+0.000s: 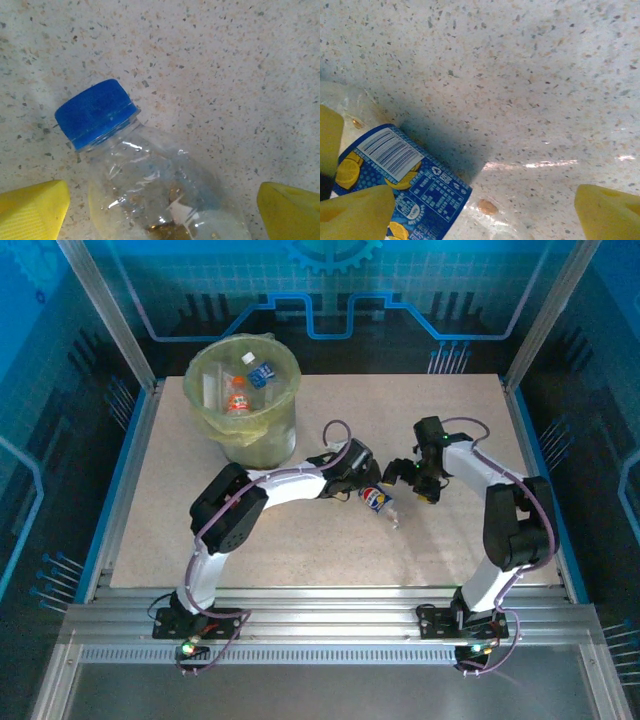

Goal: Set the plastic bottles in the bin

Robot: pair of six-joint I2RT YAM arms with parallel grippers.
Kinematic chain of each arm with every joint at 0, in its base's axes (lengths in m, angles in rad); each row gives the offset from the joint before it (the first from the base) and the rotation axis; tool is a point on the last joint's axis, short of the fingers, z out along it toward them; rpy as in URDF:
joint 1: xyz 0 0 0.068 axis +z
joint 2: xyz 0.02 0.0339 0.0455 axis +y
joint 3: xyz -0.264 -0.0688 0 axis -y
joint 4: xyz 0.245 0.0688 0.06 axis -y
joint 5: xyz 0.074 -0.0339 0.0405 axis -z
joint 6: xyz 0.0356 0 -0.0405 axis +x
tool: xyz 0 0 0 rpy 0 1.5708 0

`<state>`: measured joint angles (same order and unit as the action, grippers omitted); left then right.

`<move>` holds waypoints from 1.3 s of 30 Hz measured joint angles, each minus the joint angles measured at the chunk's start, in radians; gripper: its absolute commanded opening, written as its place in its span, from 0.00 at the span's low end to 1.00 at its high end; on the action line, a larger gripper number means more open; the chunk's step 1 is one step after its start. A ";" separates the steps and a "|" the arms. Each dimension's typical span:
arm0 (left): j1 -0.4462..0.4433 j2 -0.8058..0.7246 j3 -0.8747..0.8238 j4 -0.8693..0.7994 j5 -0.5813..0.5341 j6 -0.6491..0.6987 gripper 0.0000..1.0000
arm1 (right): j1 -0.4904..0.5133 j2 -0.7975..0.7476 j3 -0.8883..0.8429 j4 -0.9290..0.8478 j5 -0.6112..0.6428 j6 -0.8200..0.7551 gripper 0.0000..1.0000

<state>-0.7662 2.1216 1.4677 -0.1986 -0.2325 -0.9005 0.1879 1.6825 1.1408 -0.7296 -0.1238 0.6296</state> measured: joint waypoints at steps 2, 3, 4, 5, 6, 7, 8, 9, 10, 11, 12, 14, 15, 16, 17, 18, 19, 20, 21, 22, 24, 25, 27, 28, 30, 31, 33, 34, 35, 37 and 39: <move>-0.007 0.010 0.006 -0.013 -0.008 0.013 0.97 | 0.000 -0.017 0.000 0.000 0.004 0.000 0.98; -0.009 0.010 0.011 -0.018 -0.010 0.017 0.96 | -0.001 -0.027 0.000 0.000 0.008 0.000 0.98; -0.011 0.011 0.016 -0.025 -0.006 0.019 0.95 | -0.002 -0.040 0.000 0.001 0.012 0.001 0.99; -0.014 0.013 0.017 -0.027 -0.006 0.020 0.93 | -0.003 -0.048 0.000 0.001 0.013 0.003 0.99; -0.016 0.016 0.018 -0.031 -0.010 0.023 0.90 | -0.005 -0.058 0.000 0.001 0.014 0.003 0.99; -0.017 0.018 0.019 -0.034 -0.014 0.030 0.88 | -0.007 -0.066 0.000 0.001 0.018 0.003 1.00; -0.017 0.018 0.019 -0.037 -0.015 0.035 0.86 | -0.008 -0.072 0.000 0.001 0.020 0.003 1.00; -0.017 0.019 0.020 -0.040 -0.016 0.039 0.83 | -0.010 -0.078 0.000 0.001 0.021 0.003 1.00; -0.017 0.019 0.021 -0.043 -0.018 0.040 0.81 | -0.011 -0.084 0.000 0.000 0.026 0.003 1.00; -0.017 0.020 0.021 -0.045 -0.018 0.040 0.78 | -0.012 -0.088 0.000 0.000 0.031 0.003 1.00; -0.017 0.021 0.021 -0.047 -0.021 0.045 0.74 | -0.013 -0.093 0.000 0.000 0.038 0.003 1.00; -0.016 0.021 0.021 -0.051 -0.022 0.044 0.69 | -0.013 -0.101 0.000 -0.003 0.045 0.003 1.00; -0.017 0.021 0.021 -0.052 -0.023 0.047 0.65 | -0.013 -0.105 0.000 -0.004 0.047 0.003 1.00; -0.017 0.021 0.021 -0.051 -0.022 0.048 0.62 | -0.013 -0.109 0.000 -0.004 0.050 0.003 1.00; -0.017 0.021 0.021 -0.051 -0.023 0.050 0.61 | -0.013 -0.114 0.000 -0.004 0.051 0.003 1.00; -0.017 0.021 0.021 -0.050 -0.022 0.054 0.56 | -0.014 -0.119 0.000 -0.005 0.056 0.003 1.00; -0.018 0.021 0.021 -0.051 -0.022 0.060 0.54 | -0.016 -0.124 0.000 -0.006 0.059 0.004 1.00; -0.018 0.021 0.021 -0.050 -0.021 0.064 0.53 | -0.017 -0.129 0.000 -0.007 0.062 0.004 1.00; -0.019 0.021 0.021 -0.047 -0.019 0.068 0.51 | -0.019 -0.134 0.000 -0.008 0.065 0.006 1.00; -0.020 0.021 0.020 -0.045 -0.018 0.070 0.48 | -0.022 -0.139 0.000 -0.010 0.066 0.007 1.00; -0.023 0.021 0.020 -0.041 -0.018 0.081 0.45 | -0.026 -0.151 -0.001 -0.012 0.070 0.008 1.00; -0.023 0.021 0.020 -0.039 -0.018 0.092 0.42 | -0.026 -0.159 -0.002 -0.012 0.073 0.008 1.00; -0.024 0.018 0.014 -0.026 -0.018 0.115 0.40 | -0.027 -0.177 -0.004 -0.013 0.082 0.008 1.00; -0.024 0.014 0.007 -0.016 -0.018 0.129 0.40 | -0.028 -0.189 -0.006 -0.013 0.088 0.008 1.00; -0.025 -0.003 -0.010 0.002 -0.018 0.165 0.37 | -0.031 -0.211 -0.011 -0.015 0.096 0.008 1.00; -0.026 -0.018 -0.019 0.010 -0.019 0.187 0.36 | -0.034 -0.223 -0.014 -0.014 0.101 0.008 1.00; -0.027 -0.055 -0.038 0.032 -0.018 0.232 0.35 | -0.038 -0.244 -0.016 -0.015 0.110 0.008 1.00; -0.028 -0.079 -0.046 0.048 -0.019 0.256 0.32 | -0.039 -0.255 -0.016 -0.014 0.115 0.008 1.00; -0.028 -0.101 -0.052 0.058 -0.018 0.277 0.31 | -0.041 -0.265 -0.016 -0.014 0.118 0.008 1.00; -0.030 -0.162 -0.063 0.091 -0.018 0.327 0.31 | -0.043 -0.290 -0.021 -0.013 0.124 0.008 1.00; -0.032 -0.222 -0.071 0.129 -0.018 0.373 0.31 | -0.045 -0.317 -0.030 -0.011 0.132 0.010 1.00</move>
<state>-0.7982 1.8992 1.3968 -0.0696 -0.2508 -0.5278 0.1429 1.3659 1.1110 -0.7406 0.0078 0.6399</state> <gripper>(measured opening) 0.578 0.998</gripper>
